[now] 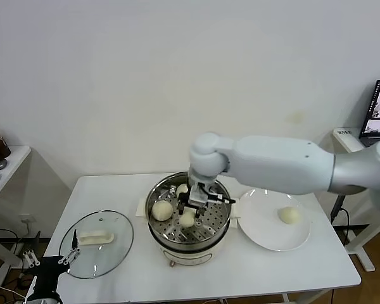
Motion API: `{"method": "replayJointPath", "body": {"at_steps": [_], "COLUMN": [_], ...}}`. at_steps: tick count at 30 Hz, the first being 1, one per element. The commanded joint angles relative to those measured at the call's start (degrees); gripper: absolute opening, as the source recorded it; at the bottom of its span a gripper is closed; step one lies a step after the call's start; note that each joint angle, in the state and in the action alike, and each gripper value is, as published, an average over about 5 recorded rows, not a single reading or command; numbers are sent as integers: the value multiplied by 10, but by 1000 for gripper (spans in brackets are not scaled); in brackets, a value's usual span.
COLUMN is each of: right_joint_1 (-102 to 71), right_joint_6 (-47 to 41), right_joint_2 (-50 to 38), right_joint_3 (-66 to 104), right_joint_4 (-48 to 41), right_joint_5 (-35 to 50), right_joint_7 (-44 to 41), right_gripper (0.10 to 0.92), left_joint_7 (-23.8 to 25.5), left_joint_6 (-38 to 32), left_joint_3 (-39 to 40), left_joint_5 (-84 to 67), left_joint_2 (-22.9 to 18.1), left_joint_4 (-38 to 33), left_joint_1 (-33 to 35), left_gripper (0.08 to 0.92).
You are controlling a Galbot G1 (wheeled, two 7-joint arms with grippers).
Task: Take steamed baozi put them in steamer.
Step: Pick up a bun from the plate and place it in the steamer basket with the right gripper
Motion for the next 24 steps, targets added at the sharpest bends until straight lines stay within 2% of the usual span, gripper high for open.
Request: {"method": "replayJointPath", "body": {"at_steps": [1,13,24], "right_joint_1": [-31,-25,44], "right_joint_6": [47,51,15], "right_joint_2": [36,25,-42], "right_joint_3": [-16,-15,13], "right_joint_4": [-12,-7,17], "right_joint_5": [-66,-50,14], "right_joint_7": [18,18,-7], "right_gripper": [451,511,792], "left_joint_7": [0,-1,0], "left_joint_6": [-1,-1,0], "left_joint_3": [-1,1,3], "left_joint_5": [0,-1,-1], "left_joint_2": [0,-1,-1], "left_joint_4": [2,4,2], "left_joint_1": [0,-1,-4], "left_gripper": [823,823,823]}}
